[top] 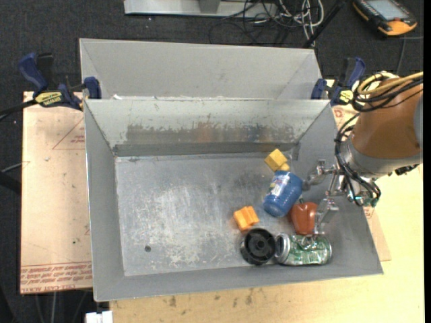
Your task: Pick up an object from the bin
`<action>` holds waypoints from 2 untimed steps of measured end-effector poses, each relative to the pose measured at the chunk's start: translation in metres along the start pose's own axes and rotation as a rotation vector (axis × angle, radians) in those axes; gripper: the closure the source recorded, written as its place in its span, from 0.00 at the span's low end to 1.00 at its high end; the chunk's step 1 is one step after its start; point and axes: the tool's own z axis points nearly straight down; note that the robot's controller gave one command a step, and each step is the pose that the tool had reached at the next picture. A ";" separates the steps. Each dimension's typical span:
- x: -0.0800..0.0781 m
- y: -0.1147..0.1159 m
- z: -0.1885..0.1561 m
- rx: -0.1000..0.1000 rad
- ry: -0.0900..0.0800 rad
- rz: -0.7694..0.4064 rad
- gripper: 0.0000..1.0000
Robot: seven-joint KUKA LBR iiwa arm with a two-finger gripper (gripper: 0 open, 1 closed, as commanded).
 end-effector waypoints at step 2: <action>-0.044 0.011 0.050 0.009 -0.012 -0.285 1.00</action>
Offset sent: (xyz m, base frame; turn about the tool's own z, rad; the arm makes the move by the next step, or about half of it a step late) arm 0.0366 0.0145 -0.0652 -0.2873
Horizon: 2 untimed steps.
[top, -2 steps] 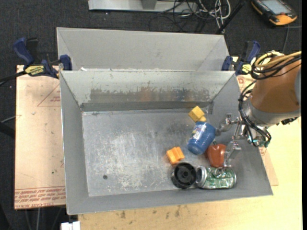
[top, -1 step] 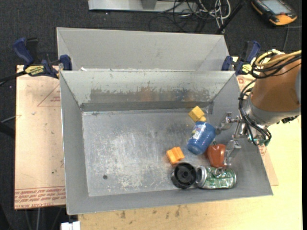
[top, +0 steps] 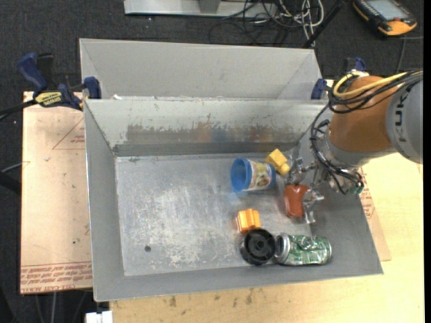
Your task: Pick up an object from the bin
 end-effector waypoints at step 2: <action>-0.013 0.012 -0.121 -0.007 0.001 0.039 1.00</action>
Offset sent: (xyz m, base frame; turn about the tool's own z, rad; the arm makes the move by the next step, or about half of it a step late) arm 0.0071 0.0149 0.1205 0.0396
